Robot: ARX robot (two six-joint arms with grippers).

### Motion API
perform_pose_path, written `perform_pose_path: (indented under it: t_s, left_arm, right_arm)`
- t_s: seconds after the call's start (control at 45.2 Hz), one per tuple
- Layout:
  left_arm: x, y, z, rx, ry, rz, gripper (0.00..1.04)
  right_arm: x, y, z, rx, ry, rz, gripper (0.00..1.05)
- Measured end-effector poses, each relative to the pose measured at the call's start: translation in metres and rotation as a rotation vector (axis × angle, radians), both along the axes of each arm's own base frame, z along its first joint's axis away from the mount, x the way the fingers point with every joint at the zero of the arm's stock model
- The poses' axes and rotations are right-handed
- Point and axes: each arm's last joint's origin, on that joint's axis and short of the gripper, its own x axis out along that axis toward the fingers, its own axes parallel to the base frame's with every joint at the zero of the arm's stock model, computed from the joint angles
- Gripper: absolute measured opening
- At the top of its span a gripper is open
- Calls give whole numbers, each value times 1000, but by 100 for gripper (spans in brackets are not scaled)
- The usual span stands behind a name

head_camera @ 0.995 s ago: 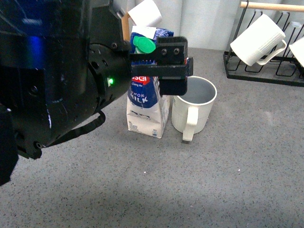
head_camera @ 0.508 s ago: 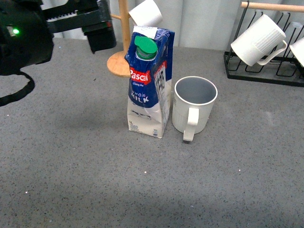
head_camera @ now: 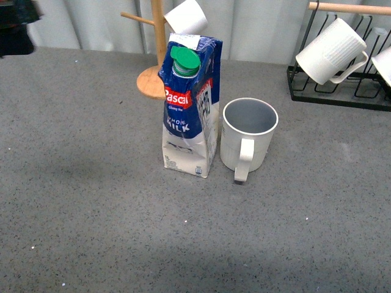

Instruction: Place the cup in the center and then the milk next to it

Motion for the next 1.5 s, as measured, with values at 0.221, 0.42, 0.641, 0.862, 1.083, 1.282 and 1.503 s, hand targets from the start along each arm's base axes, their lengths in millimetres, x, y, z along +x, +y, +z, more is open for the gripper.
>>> perform_pose_path:
  t_s: [0.221, 0.42, 0.641, 0.862, 1.083, 1.282, 1.503]
  left_arm:
    - [-43, 23, -2, 30, 11, 7, 12]
    - [-70, 33, -2, 39, 13, 3, 4]
    - [-89, 46, -2, 39, 12, -3, 4]
    - [-107, 48, -1, 39, 9, 7, 4]
    - [-117, 48, 5, 39, -10, 6, 4]
    - [-126, 48, 8, 39, -20, 6, 4]
    - [-134, 48, 9, 39, -25, 6, 4]
  right_arm:
    - [0, 0, 0, 0, 0, 0, 95]
    - [0, 0, 0, 0, 0, 0, 95]
    - [0, 0, 0, 0, 0, 0, 95]
    - [0, 0, 0, 0, 0, 0, 95]
    - [0, 0, 0, 0, 0, 0, 95]
    - [0, 0, 0, 0, 0, 0, 95]
    - [0, 0, 0, 0, 0, 0, 95]
